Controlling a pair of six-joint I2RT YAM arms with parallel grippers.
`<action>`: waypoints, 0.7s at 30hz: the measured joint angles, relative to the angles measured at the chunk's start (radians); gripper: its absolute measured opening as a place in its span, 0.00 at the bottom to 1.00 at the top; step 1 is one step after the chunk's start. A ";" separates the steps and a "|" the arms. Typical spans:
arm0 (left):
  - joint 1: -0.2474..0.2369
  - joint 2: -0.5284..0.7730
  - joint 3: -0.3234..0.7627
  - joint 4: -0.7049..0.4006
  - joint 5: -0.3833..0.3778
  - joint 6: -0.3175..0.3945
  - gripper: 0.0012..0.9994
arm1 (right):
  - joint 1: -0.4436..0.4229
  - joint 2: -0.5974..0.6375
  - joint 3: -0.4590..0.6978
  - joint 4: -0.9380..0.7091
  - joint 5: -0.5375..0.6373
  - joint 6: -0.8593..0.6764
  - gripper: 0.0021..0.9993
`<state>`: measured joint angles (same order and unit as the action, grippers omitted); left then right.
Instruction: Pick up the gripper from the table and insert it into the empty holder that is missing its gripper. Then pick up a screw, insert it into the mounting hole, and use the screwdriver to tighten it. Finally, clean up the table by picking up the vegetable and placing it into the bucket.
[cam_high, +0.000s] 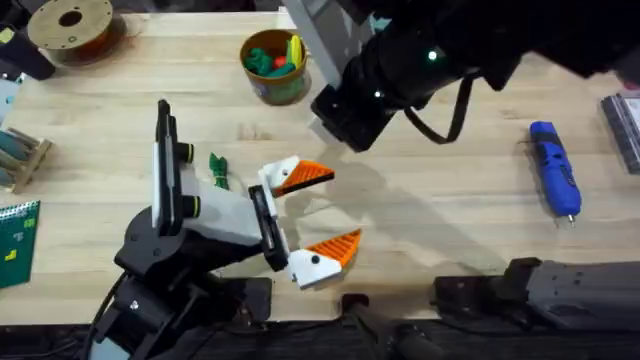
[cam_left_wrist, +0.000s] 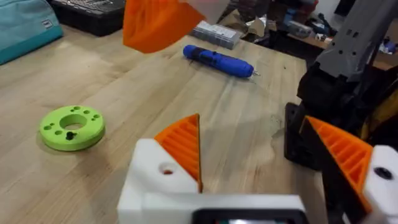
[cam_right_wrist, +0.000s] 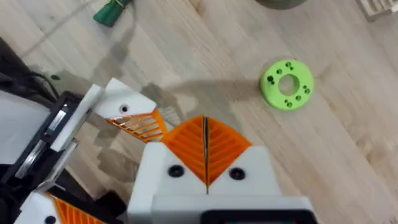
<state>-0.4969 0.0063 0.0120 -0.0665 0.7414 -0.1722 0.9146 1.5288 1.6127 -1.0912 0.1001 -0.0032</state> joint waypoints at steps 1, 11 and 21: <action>0.000 0.000 0.000 0.000 0.000 0.000 0.99 | 0.000 0.000 0.000 0.000 0.000 0.003 0.00; 0.000 0.000 0.000 0.000 0.000 0.000 0.99 | -0.081 0.032 0.001 -0.001 0.032 0.099 0.72; 0.000 0.000 0.000 0.000 0.000 0.000 0.99 | -0.231 0.252 0.002 0.052 0.039 0.274 0.74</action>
<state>-0.4969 0.0063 0.0120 -0.0662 0.7414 -0.1722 0.6838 1.7808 1.6142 -1.0397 0.1386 0.2708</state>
